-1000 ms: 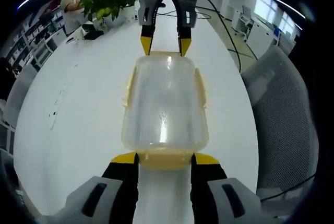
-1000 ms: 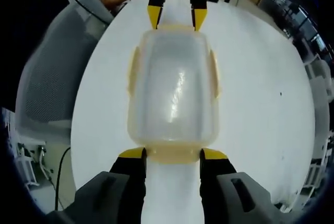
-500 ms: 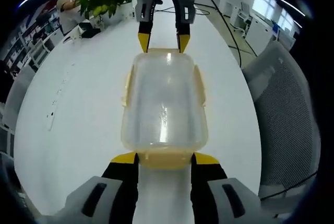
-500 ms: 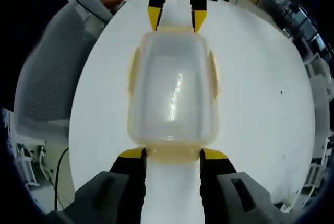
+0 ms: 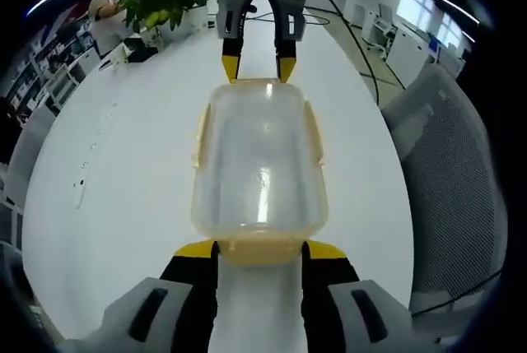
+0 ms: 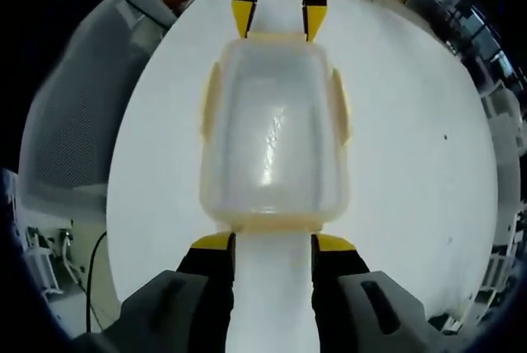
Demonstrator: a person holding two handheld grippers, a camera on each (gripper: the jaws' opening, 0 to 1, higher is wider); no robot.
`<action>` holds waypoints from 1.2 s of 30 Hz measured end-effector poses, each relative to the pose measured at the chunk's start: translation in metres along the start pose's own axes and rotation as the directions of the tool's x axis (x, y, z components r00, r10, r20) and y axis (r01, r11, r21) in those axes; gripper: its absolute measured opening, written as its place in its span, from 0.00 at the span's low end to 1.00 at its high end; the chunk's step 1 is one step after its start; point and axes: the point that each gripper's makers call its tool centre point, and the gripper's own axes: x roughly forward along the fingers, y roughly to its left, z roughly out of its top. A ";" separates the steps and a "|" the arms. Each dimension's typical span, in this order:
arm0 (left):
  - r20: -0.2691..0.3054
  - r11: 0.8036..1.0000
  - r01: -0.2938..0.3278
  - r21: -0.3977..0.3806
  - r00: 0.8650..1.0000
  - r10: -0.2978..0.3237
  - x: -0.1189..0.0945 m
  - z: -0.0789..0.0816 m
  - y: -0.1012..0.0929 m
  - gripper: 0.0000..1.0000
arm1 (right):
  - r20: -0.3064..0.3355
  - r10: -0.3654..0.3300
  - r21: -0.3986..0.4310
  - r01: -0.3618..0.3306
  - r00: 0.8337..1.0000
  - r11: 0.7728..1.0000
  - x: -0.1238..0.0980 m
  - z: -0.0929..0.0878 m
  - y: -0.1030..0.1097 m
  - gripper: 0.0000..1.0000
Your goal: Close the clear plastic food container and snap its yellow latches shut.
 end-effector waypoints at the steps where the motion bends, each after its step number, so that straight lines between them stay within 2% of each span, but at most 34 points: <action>1: 0.002 1.000 -0.002 0.001 1.000 0.002 -0.001 0.000 0.000 0.34 | 0.002 -0.001 0.004 0.001 1.000 1.000 -0.001 0.000 0.000 0.35; 6: 0.012 0.999 -0.024 -0.042 1.000 0.024 -0.007 0.000 0.002 0.36 | 0.015 -0.016 0.031 0.015 1.000 0.999 -0.006 -0.001 0.000 0.36; 11: 0.035 0.992 -0.059 -0.110 0.997 0.063 -0.016 0.001 0.004 0.37 | 0.054 -0.063 0.100 0.057 0.997 0.993 -0.012 0.003 -0.003 0.34; 19: 0.067 0.969 -0.119 -0.218 0.988 0.137 -0.028 0.002 0.006 0.36 | 0.104 -0.106 0.179 0.086 0.989 0.980 -0.024 0.006 -0.002 0.35; 25: 0.091 0.933 -0.164 -0.320 0.975 0.202 -0.030 0.005 0.007 0.36 | 0.147 -0.142 0.262 0.100 0.979 0.960 -0.032 0.011 -0.002 0.35; 28: 0.078 0.909 -0.216 -0.357 0.963 0.259 -0.031 0.002 0.011 0.35 | 0.150 -0.167 0.296 0.117 0.974 0.948 -0.033 0.012 -0.003 0.34; 30: 0.077 0.901 -0.226 -0.371 0.959 0.272 -0.030 0.001 0.012 0.35 | 0.149 -0.189 0.311 0.136 0.971 0.941 -0.034 0.012 -0.003 0.34; 32: 0.089 0.882 -0.228 -0.412 0.953 0.288 -0.031 0.003 0.010 0.35 | 0.159 -0.208 0.344 0.143 0.965 0.928 -0.035 0.012 -0.003 0.34; 35: 0.118 0.840 -0.232 -0.491 0.937 0.328 -0.031 0.007 0.011 0.35 | 0.176 -0.228 0.403 0.141 0.958 0.904 -0.033 0.013 -0.001 0.34; 36: 0.124 0.831 -0.230 -0.506 0.935 0.333 -0.031 0.008 0.011 0.35 | 0.179 -0.230 0.424 0.136 0.956 0.895 -0.032 0.013 0.000 0.34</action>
